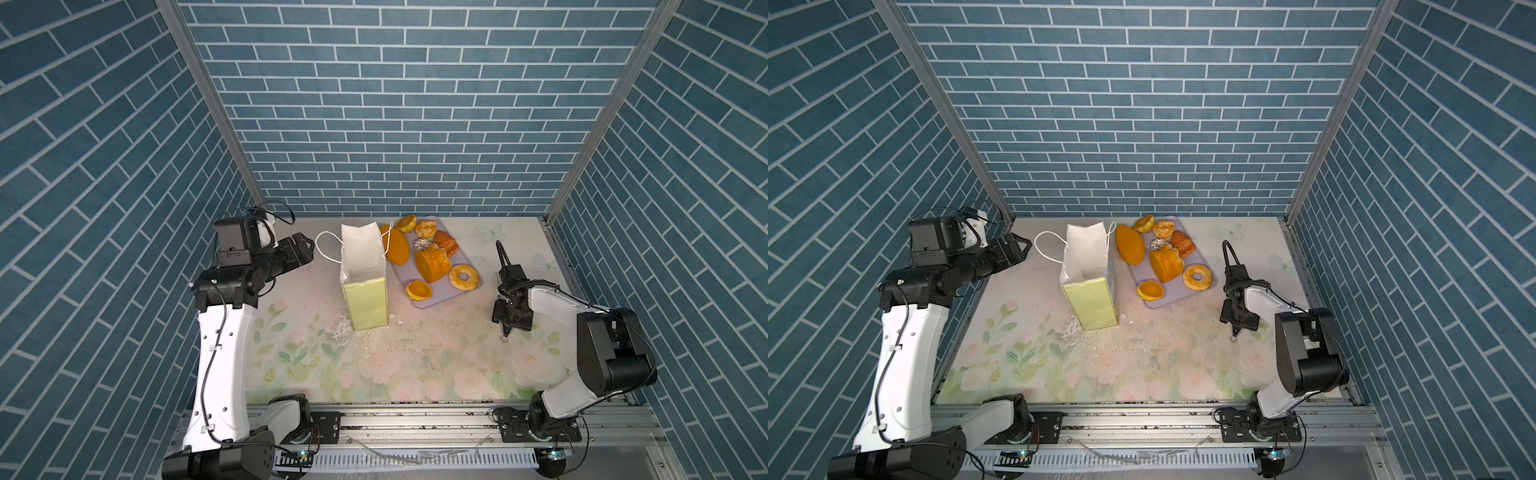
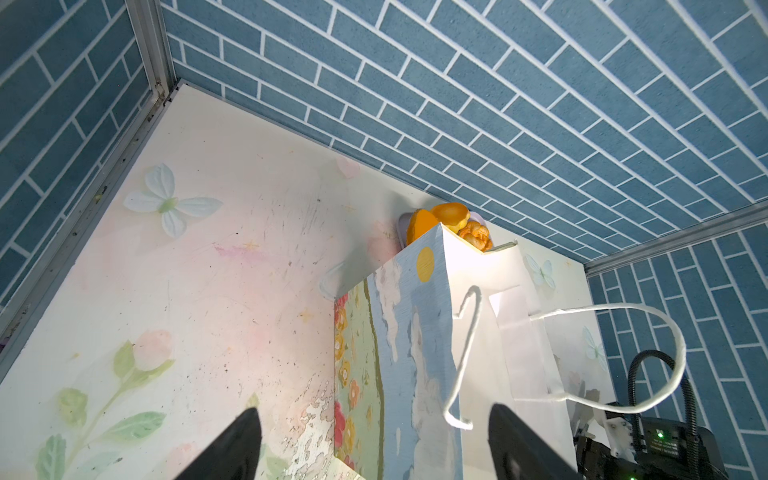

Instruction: Place the fake bread into the paper bag

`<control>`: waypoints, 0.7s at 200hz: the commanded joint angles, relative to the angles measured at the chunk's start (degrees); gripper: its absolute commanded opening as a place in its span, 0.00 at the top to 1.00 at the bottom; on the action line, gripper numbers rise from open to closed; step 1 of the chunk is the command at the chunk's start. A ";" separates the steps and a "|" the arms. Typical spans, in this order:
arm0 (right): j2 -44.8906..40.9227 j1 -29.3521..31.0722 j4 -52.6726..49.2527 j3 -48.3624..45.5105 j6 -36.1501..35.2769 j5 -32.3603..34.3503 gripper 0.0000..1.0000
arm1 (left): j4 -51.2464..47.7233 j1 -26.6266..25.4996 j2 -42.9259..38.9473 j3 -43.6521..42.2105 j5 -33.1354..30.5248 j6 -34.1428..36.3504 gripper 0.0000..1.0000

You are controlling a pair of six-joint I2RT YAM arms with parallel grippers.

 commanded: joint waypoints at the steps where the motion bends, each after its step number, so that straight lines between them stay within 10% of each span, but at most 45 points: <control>1: 0.71 0.25 -0.34 -0.66 2.20 -0.78 0.33 | -0.27 0.02 -0.52 -0.21 -0.42 0.43 0.13; 140: 1.64 -2.50 1.98 -1.86 1.19 -2.76 0.53 | -0.50 0.02 -0.27 0.43 -0.50 0.62 0.13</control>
